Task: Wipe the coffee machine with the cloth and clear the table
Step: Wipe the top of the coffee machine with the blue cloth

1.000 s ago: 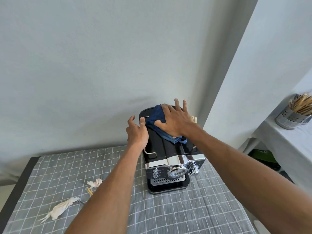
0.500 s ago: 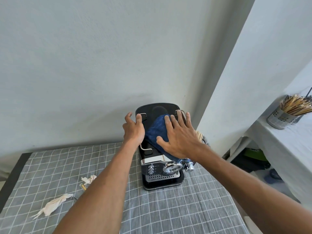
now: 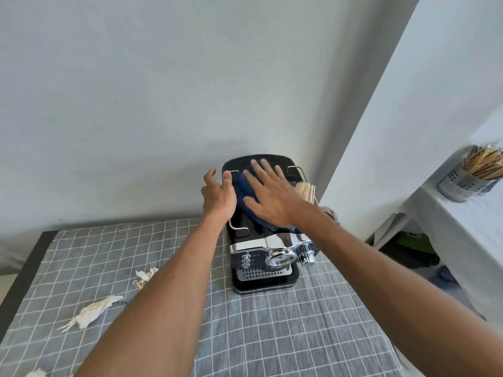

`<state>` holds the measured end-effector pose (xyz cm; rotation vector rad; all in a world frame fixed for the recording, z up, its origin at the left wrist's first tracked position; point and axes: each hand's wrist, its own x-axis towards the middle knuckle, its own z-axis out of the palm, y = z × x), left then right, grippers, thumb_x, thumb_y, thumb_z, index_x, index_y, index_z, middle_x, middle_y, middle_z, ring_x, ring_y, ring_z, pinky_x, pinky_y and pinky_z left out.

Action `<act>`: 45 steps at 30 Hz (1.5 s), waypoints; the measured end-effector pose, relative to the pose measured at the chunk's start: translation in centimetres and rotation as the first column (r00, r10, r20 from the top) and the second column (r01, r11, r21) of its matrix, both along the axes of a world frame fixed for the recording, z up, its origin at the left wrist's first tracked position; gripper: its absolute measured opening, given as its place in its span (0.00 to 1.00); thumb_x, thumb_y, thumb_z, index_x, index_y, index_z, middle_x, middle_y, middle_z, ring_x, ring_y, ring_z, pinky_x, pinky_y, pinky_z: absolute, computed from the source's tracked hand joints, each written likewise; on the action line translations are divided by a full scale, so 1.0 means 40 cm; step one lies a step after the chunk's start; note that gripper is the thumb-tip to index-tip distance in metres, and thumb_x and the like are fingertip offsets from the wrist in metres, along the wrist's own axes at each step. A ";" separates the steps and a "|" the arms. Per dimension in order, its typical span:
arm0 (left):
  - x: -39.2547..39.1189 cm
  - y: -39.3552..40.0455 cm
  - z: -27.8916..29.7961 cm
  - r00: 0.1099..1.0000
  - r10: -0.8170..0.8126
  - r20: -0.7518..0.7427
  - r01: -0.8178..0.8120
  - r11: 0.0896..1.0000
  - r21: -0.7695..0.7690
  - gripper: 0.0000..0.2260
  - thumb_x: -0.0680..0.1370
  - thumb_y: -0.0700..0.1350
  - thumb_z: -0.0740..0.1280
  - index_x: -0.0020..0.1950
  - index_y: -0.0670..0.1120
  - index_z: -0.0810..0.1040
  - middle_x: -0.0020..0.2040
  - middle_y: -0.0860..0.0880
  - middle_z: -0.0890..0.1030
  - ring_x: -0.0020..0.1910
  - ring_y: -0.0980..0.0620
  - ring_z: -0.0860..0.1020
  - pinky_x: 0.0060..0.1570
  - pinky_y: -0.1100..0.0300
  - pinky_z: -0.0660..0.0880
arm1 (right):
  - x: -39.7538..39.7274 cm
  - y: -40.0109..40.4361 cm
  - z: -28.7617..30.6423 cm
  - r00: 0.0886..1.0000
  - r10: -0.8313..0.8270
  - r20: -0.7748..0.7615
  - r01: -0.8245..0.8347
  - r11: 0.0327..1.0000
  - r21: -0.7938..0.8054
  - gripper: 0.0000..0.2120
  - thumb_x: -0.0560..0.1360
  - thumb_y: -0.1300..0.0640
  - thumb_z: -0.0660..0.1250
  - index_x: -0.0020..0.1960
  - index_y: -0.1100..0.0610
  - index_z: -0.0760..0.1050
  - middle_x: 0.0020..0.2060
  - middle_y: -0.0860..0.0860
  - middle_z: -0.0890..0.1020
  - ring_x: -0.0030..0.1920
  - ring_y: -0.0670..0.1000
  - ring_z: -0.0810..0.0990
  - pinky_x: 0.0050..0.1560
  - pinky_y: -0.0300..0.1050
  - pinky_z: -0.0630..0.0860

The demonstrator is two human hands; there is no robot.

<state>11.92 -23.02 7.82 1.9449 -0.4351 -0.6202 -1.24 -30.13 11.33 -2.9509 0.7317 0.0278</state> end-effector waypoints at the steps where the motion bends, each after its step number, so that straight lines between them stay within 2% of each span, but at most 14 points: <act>1: -0.001 0.001 0.000 1.000 0.003 -0.002 -0.003 1.000 -0.003 0.23 0.86 0.59 0.54 0.79 0.52 0.60 0.74 0.39 0.69 0.67 0.38 0.74 0.63 0.49 0.68 | -0.027 0.032 -0.003 0.999 0.040 -0.002 -0.040 0.999 -0.015 0.34 0.84 0.42 0.49 0.84 0.58 0.49 0.83 0.59 0.46 0.83 0.59 0.42 0.81 0.61 0.42; 4: -0.005 0.001 0.003 1.000 0.009 -0.015 -0.009 1.000 -0.001 0.23 0.86 0.58 0.54 0.79 0.52 0.60 0.74 0.39 0.69 0.67 0.38 0.74 0.63 0.50 0.68 | -0.120 0.082 -0.008 0.985 0.169 0.011 -0.169 0.985 -0.013 0.32 0.85 0.43 0.48 0.84 0.59 0.50 0.84 0.57 0.49 0.84 0.57 0.45 0.82 0.58 0.45; 6: -0.010 0.001 0.009 1.000 0.009 -0.013 -0.009 1.000 0.014 0.24 0.86 0.58 0.54 0.80 0.52 0.60 0.74 0.39 0.69 0.68 0.37 0.73 0.64 0.49 0.67 | -0.151 0.052 -0.001 0.977 0.209 -0.039 -0.208 0.978 0.020 0.32 0.86 0.42 0.46 0.84 0.58 0.47 0.84 0.55 0.46 0.83 0.56 0.42 0.82 0.57 0.43; 9: -0.006 0.000 0.009 1.000 -0.006 -0.006 0.006 1.000 0.028 0.24 0.86 0.58 0.53 0.80 0.53 0.59 0.74 0.39 0.68 0.68 0.36 0.73 0.66 0.46 0.67 | -0.097 -0.020 0.007 0.990 0.094 -0.104 -0.090 0.995 0.040 0.34 0.86 0.39 0.45 0.84 0.57 0.41 0.83 0.56 0.40 0.83 0.58 0.38 0.82 0.63 0.43; 12: 0.004 0.003 0.004 1.000 -0.029 0.002 0.029 0.999 0.037 0.23 0.86 0.59 0.52 0.80 0.54 0.59 0.74 0.39 0.68 0.68 0.37 0.73 0.66 0.45 0.68 | -0.029 -0.033 0.001 0.999 -0.030 -0.027 0.033 0.995 0.095 0.34 0.86 0.42 0.49 0.84 0.59 0.41 0.83 0.58 0.40 0.83 0.60 0.38 0.81 0.64 0.46; 17: 0.000 0.003 0.004 0.999 -0.033 -0.001 0.033 0.999 0.023 0.23 0.86 0.59 0.52 0.80 0.53 0.59 0.74 0.39 0.68 0.67 0.38 0.74 0.65 0.48 0.68 | -0.129 0.060 -0.005 0.986 0.165 0.010 -0.166 0.984 0.067 0.36 0.85 0.39 0.50 0.84 0.58 0.42 0.84 0.55 0.42 0.83 0.56 0.37 0.82 0.57 0.41; 19: -0.003 0.004 0.007 0.999 -0.036 -0.002 0.036 0.999 0.034 0.24 0.86 0.59 0.52 0.80 0.54 0.58 0.74 0.39 0.68 0.68 0.37 0.74 0.66 0.47 0.68 | -0.162 0.059 0.005 0.972 0.232 -0.017 -0.229 0.968 0.103 0.38 0.85 0.38 0.52 0.84 0.58 0.42 0.84 0.53 0.42 0.83 0.54 0.37 0.82 0.54 0.39; 22: -0.002 0.006 0.010 0.999 -0.052 0.008 0.051 0.997 0.056 0.24 0.86 0.60 0.51 0.81 0.55 0.57 0.75 0.40 0.67 0.68 0.37 0.73 0.69 0.44 0.68 | -0.123 0.014 0.031 0.980 0.187 -0.066 -0.170 0.962 0.214 0.42 0.83 0.38 0.57 0.84 0.57 0.40 0.83 0.54 0.40 0.82 0.55 0.35 0.82 0.61 0.41; 25: 0.000 0.006 0.008 0.998 -0.062 0.006 0.061 0.996 0.065 0.24 0.86 0.60 0.50 0.81 0.56 0.57 0.74 0.40 0.67 0.68 0.38 0.73 0.69 0.43 0.68 | -0.077 0.004 0.033 0.991 0.103 -0.083 -0.082 0.972 0.221 0.45 0.82 0.36 0.59 0.84 0.57 0.39 0.83 0.55 0.37 0.82 0.58 0.34 0.81 0.65 0.42; 30: -0.002 0.008 0.011 0.999 -0.043 -0.002 0.043 0.998 0.052 0.24 0.86 0.60 0.51 0.80 0.55 0.58 0.74 0.41 0.68 0.68 0.38 0.74 0.69 0.43 0.68 | -0.125 0.036 0.018 0.985 0.164 -0.061 -0.148 0.965 0.215 0.44 0.81 0.35 0.59 0.84 0.52 0.38 0.83 0.53 0.37 0.82 0.56 0.33 0.81 0.60 0.39; 33: -0.006 0.008 0.015 0.998 -0.057 0.002 0.057 0.997 0.055 0.24 0.86 0.60 0.51 0.81 0.56 0.57 0.74 0.41 0.67 0.68 0.38 0.73 0.70 0.42 0.68 | -0.108 0.006 0.040 0.989 0.132 -0.062 -0.110 0.955 0.276 0.48 0.79 0.35 0.62 0.84 0.51 0.37 0.83 0.53 0.37 0.82 0.56 0.34 0.81 0.63 0.39; 37: -0.002 0.009 0.014 0.997 -0.076 0.007 0.075 0.995 0.071 0.23 0.86 0.60 0.50 0.81 0.56 0.56 0.74 0.41 0.67 0.67 0.38 0.74 0.69 0.42 0.68 | -0.078 0.009 0.033 1.000 0.022 -0.007 -0.019 0.955 0.297 0.47 0.79 0.35 0.63 0.84 0.50 0.39 0.83 0.55 0.38 0.82 0.59 0.35 0.81 0.67 0.41; 42: -0.003 0.009 0.017 0.996 -0.089 0.006 0.088 0.993 0.081 0.23 0.86 0.60 0.49 0.81 0.56 0.56 0.75 0.40 0.66 0.68 0.37 0.73 0.70 0.43 0.67 | -0.133 0.025 0.025 0.995 0.083 -0.048 -0.065 0.951 0.302 0.48 0.78 0.34 0.63 0.84 0.49 0.37 0.83 0.53 0.36 0.82 0.57 0.34 0.81 0.61 0.37; 45: -0.006 0.009 0.019 0.995 -0.097 0.010 0.095 0.992 0.087 0.23 0.86 0.59 0.49 0.81 0.56 0.55 0.75 0.40 0.65 0.68 0.37 0.73 0.70 0.43 0.67 | -0.096 -0.002 0.048 0.998 0.044 -0.044 -0.026 0.934 0.356 0.48 0.79 0.38 0.66 0.84 0.48 0.38 0.83 0.54 0.38 0.82 0.57 0.35 0.81 0.65 0.39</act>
